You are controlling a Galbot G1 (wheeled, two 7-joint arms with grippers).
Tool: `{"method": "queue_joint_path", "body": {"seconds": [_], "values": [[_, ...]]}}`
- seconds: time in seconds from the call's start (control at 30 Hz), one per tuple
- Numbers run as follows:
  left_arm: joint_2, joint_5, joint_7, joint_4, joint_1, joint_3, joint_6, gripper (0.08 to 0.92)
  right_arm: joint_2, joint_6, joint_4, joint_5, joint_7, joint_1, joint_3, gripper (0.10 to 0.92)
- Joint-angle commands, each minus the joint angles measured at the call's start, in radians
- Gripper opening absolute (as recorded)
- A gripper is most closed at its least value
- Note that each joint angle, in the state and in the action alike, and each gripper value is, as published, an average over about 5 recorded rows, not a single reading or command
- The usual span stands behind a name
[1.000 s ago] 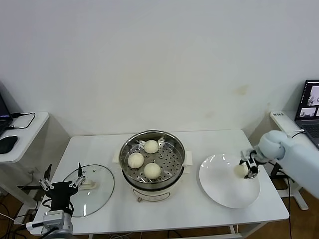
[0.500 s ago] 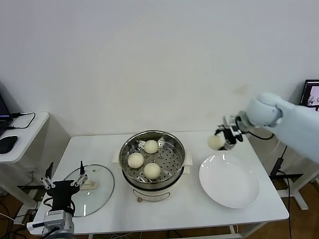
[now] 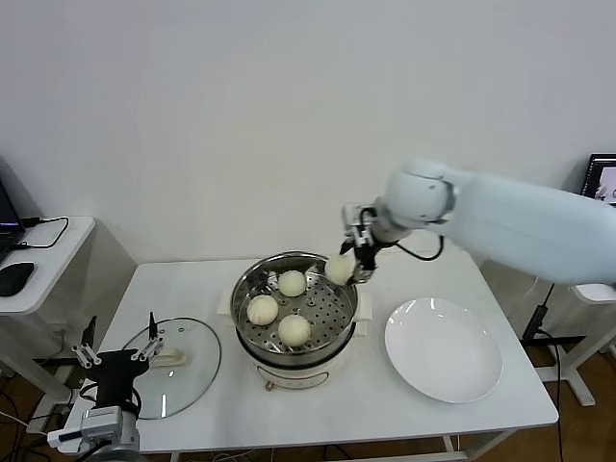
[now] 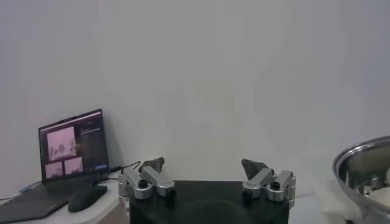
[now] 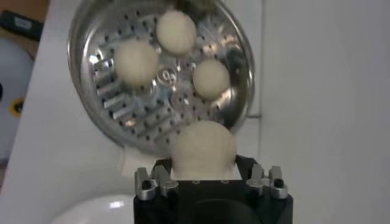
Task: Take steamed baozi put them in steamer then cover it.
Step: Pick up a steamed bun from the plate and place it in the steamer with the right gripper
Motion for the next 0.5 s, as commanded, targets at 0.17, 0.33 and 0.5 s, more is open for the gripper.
{"method": "queue_joint_path", "body": {"seconds": [0.17, 0.33, 0.5], "values": [[-0.002, -0.001, -0.001, 0.009, -0.004, -0.003, -0.001, 0.823, 0.199, -0.093, -0.150, 0.004, 0.072, -0.142, -0.037, 0.653], [0.001, -0.002, -0.002, 0.016, -0.007, -0.004, -0.003, 0.823, 0.208, -0.094, -0.184, -0.046, 0.071, -0.174, -0.029, 0.653], [-0.001, -0.002, -0.002, 0.019, -0.011, -0.002, -0.003, 0.823, 0.200, -0.098, -0.190, -0.071, 0.071, -0.186, -0.027, 0.653]]}}
